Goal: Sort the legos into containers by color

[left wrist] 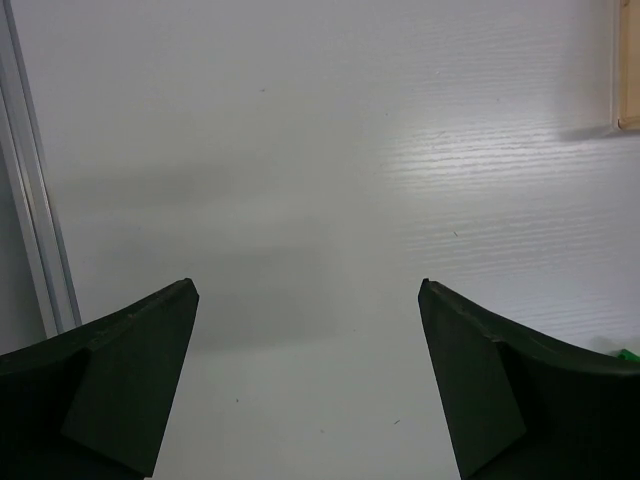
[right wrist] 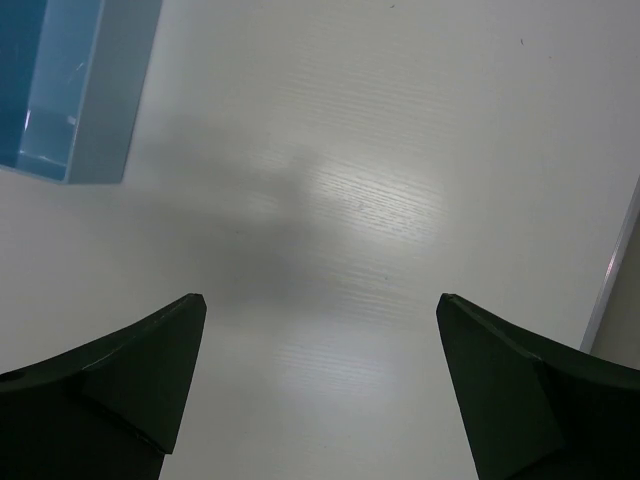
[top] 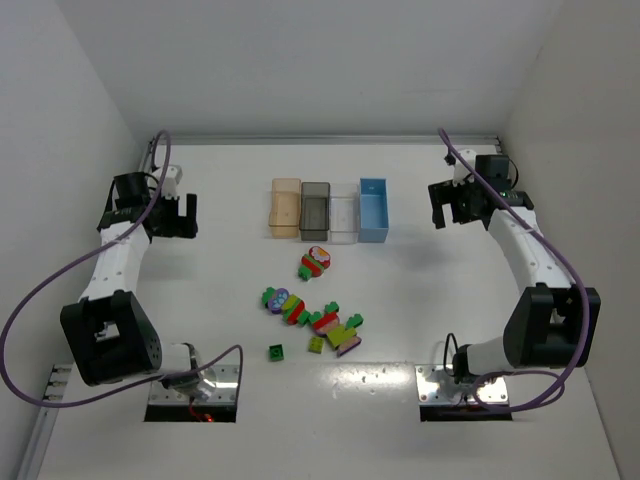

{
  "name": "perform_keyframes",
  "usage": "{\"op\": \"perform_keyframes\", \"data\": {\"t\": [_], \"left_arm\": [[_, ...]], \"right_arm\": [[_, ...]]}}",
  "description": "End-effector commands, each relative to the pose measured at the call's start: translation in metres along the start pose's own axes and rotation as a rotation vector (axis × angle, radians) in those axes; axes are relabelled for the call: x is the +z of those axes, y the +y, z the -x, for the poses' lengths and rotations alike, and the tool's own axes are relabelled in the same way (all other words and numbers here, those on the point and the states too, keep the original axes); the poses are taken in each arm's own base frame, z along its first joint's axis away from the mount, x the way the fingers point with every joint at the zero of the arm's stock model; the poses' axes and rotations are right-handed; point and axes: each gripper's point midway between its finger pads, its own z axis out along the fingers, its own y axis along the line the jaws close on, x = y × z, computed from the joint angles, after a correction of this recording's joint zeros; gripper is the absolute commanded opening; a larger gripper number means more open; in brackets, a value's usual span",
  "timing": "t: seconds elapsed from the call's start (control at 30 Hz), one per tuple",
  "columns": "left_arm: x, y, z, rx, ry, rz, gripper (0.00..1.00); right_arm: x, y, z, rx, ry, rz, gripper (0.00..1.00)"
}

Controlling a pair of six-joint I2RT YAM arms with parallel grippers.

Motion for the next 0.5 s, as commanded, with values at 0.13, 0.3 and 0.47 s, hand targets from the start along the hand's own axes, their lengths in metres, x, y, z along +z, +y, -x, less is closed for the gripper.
{"op": "perform_keyframes", "data": {"t": [0.13, 0.3, 0.47], "left_arm": [[-0.017, -0.013, 0.021, 0.117, -0.08, -0.048, 1.0], [-0.028, -0.048, -0.002, 0.345, -0.054, -0.14, 1.0], [-0.042, -0.084, -0.063, 0.589, 0.069, -0.279, 1.0]], "right_arm": [[-0.006, -0.003, 0.003, -0.009, -0.032, -0.016, 1.0], [-0.007, 0.0, -0.001, -0.018, -0.023, -0.004, 1.0], [-0.009, 0.004, -0.005, -0.026, -0.018, 0.02, 1.0]]}}
